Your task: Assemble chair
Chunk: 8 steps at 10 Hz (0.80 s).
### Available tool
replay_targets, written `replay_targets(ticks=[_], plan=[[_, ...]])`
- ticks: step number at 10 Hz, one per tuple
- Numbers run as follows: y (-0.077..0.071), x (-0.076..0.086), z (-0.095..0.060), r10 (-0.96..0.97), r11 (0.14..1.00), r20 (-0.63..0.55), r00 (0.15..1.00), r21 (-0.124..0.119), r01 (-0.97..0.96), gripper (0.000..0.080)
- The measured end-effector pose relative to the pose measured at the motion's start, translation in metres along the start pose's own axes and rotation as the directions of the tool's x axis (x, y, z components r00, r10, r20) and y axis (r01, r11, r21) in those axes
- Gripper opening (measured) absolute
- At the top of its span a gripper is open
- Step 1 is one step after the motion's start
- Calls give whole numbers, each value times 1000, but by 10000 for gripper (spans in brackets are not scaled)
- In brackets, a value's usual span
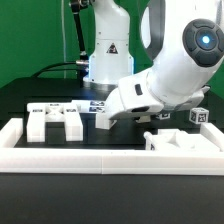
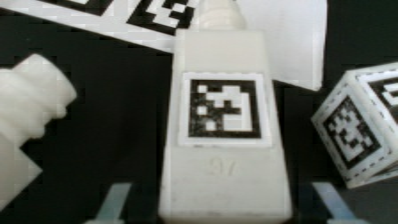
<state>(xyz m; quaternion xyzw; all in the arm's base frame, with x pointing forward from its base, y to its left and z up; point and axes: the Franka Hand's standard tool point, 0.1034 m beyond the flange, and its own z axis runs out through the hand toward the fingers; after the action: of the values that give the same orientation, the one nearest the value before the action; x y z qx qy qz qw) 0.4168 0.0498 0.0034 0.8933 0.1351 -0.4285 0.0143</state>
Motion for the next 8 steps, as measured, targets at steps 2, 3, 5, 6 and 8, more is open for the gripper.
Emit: replay_targets(ticks=[2, 3, 5, 6, 8], plan=[[-2, 0, 0, -3, 1000, 0, 1000, -1, 3, 291], [-2, 1, -1, -5, 1000, -2, 1000, 1, 5, 291], [-2, 1, -16, -31, 1000, -12, 999, 1, 31, 291], [-3, 1, -28, -46, 999, -22, 999, 2, 46, 291], [-7, -4, -52, -61, 998, -33, 998, 14, 61, 291]])
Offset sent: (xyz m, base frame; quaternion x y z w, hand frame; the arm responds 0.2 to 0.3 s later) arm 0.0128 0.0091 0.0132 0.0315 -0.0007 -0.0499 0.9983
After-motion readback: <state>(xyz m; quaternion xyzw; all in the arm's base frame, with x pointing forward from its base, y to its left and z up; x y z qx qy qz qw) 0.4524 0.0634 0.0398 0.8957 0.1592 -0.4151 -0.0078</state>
